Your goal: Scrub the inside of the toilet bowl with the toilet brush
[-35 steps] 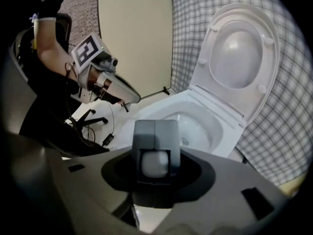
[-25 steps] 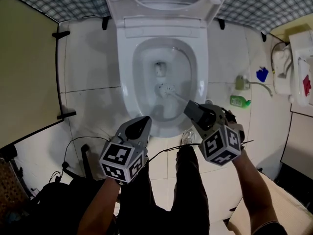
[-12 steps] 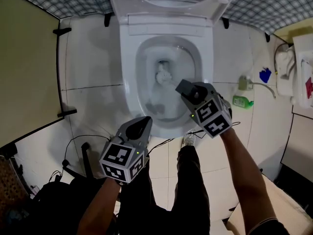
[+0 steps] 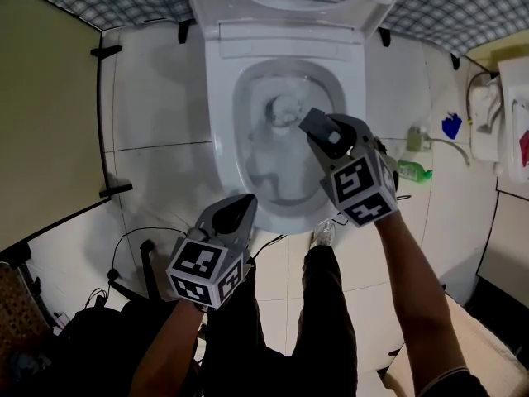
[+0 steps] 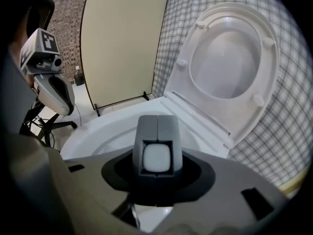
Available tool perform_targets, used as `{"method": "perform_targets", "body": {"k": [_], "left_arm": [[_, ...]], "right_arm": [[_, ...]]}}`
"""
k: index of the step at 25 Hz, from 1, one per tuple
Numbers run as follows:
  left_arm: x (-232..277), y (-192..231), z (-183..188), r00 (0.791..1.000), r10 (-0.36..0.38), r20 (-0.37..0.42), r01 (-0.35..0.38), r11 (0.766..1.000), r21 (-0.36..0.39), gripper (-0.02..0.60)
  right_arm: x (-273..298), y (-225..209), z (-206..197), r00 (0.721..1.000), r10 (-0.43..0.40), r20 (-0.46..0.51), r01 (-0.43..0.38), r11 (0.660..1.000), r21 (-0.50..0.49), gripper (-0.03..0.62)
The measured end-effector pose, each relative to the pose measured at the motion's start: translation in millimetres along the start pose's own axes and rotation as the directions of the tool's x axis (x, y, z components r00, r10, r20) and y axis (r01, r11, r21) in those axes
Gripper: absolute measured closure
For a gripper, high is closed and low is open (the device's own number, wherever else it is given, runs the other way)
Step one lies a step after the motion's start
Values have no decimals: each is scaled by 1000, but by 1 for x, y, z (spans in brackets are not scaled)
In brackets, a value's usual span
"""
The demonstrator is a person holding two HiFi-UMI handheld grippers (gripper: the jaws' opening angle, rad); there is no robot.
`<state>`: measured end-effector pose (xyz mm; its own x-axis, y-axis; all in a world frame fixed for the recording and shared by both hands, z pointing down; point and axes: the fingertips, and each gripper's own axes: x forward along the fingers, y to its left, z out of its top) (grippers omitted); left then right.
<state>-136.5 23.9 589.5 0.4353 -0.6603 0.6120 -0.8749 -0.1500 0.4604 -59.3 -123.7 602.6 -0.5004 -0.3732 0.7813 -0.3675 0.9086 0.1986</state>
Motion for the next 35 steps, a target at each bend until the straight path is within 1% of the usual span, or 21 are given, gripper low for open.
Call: {"method": "perform_targets", "body": {"k": [3, 6, 12, 15, 18, 21, 27, 30, 35], "left_arm": [[-1, -1, -2, 1000, -1, -2, 1, 1000, -4, 572], [-2, -1, -3, 1000, -4, -3, 4, 1000, -5, 572], [-1, -1, -2, 1000, -4, -4, 4, 1000, -1, 572], [-2, -2, -3, 1000, -4, -4, 4, 1000, 0, 572], [-3, -4, -4, 1000, -6, -4, 6, 1000, -1, 572], [-2, -5, -5, 1000, -9, -6, 9, 1000, -1, 572], [1, -18, -5, 1000, -26, -5, 26, 1000, 0, 572], [2, -21, -6, 1000, -27, -5, 27, 1000, 0, 572], [1, -19, -11, 1000, -22, -12, 22, 1000, -4, 572]], "right_arm": [[-10, -14, -12, 999, -30, -29, 31, 999, 32, 407], [-16, -14, -29, 995, -27, -92, 29, 999, 22, 407], [-20, 13, -69, 984, 22, -180, -22, 1000, 3, 407], [-24, 34, -82, 979, 70, -191, -68, 998, 16, 407], [-36, 53, -90, 977, 124, -175, -112, 991, 79, 407], [-51, 66, -93, 976, 157, -152, -138, 982, 127, 407], [-71, 85, -71, 978, 196, -67, -187, 975, 117, 407], [-64, 87, -53, 984, 177, -22, -175, 980, 90, 407], [-39, 64, -14, 993, 101, 65, -105, 992, 64, 408]]}}
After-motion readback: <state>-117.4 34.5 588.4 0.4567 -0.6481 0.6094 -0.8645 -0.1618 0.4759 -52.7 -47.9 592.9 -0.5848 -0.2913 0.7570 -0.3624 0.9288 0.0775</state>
